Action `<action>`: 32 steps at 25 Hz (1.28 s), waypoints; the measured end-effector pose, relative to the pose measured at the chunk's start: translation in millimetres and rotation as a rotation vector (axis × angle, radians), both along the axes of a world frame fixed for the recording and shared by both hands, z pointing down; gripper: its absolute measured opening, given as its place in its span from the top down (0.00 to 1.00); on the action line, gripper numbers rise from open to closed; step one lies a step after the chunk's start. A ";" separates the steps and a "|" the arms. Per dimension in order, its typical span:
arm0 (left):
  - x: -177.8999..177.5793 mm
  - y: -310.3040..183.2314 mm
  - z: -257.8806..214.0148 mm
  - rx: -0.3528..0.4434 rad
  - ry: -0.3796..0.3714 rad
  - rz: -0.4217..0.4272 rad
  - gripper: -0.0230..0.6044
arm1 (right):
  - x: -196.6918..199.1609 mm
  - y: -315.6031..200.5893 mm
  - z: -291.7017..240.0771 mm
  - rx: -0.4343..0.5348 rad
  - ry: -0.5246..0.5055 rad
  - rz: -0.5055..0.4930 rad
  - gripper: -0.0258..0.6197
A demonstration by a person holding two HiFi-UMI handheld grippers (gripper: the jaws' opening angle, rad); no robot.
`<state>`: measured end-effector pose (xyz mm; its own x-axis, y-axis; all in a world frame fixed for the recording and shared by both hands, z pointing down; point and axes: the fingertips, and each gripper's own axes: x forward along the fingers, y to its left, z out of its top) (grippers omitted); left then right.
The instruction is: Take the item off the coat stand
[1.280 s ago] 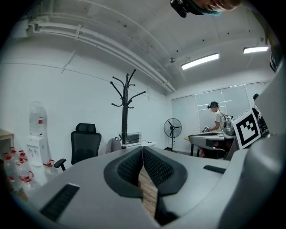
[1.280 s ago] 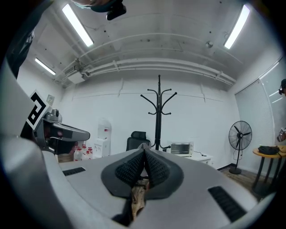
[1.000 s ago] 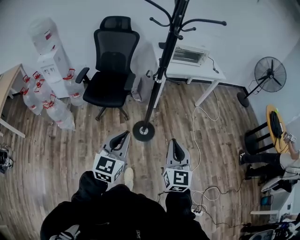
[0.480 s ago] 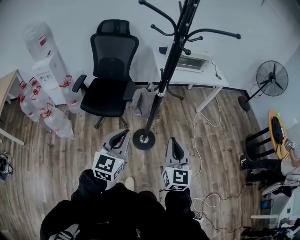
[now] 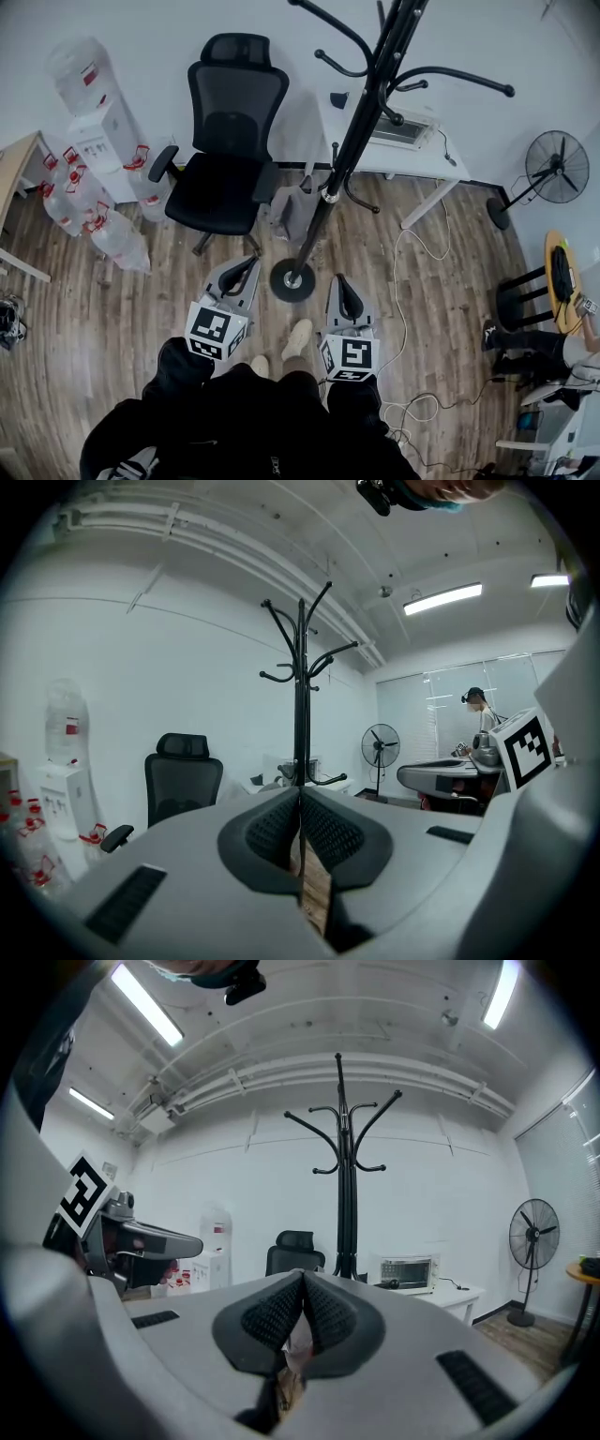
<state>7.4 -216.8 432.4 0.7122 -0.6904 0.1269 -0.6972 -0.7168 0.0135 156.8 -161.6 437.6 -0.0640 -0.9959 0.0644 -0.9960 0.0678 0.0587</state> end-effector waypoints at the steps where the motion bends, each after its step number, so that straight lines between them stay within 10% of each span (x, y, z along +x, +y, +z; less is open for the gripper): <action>1: 2.3 -7.8 1.4 -0.002 0.000 -0.008 0.92 | 2.0 -8.7 0.8 0.000 0.000 -0.009 0.93; 25: 70.0 -173.0 69.3 -0.149 -0.023 -0.072 0.92 | 56.4 -200.3 55.7 -0.113 -0.032 -0.149 0.93; 32: 82.7 -188.3 99.0 -0.211 -0.062 -0.010 0.57 | 57.5 -210.6 65.8 -0.139 -0.029 -0.145 0.93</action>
<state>90.1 -405.1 531.4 0.6916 -0.6509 0.3129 -0.7085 -0.6955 0.1192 214.3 -372.2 503.3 -0.2102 -0.9576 0.1970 -0.9763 0.2163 0.0097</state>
